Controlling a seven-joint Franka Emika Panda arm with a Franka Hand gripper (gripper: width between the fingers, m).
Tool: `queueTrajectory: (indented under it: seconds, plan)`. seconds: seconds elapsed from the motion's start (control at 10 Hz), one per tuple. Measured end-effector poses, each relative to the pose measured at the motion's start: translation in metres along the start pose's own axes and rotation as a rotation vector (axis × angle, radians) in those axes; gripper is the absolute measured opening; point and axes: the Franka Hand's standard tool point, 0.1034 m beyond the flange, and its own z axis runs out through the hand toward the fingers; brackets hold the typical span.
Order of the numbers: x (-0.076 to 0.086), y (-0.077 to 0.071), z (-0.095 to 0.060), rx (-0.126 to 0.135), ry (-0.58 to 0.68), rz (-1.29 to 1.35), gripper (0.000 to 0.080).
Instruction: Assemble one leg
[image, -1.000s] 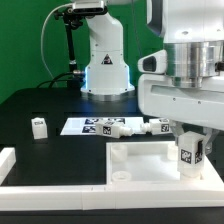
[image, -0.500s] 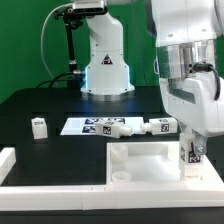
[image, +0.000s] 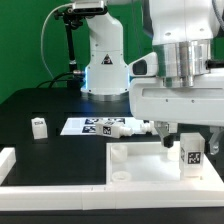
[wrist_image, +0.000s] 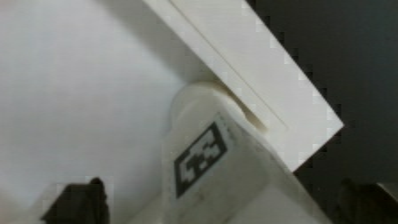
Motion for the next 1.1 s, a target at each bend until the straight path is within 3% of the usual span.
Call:
queueTrajectory:
  seconds: [0.4,0.5,0.7,0.8,0.9,1.1]
  plan:
    - [0.0018,-0.0072,-0.0035,-0.028,0.04,-0.555,0.0649]
    - [0.002,-0.0066,-0.0031,-0.028,0.04,-0.516,0.0649]
    - [0.0019,-0.0064,-0.0027,-0.028,0.04,-0.49,0.0396]
    - [0.002,-0.0061,-0.0025,-0.026,0.04,-0.408,0.0396]
    - [0.0025,-0.0056,-0.0024,-0.026,0.041,-0.345,0.0284]
    - [0.0031,-0.0041,-0.0023,-0.026,0.051,-0.123,0.0284]
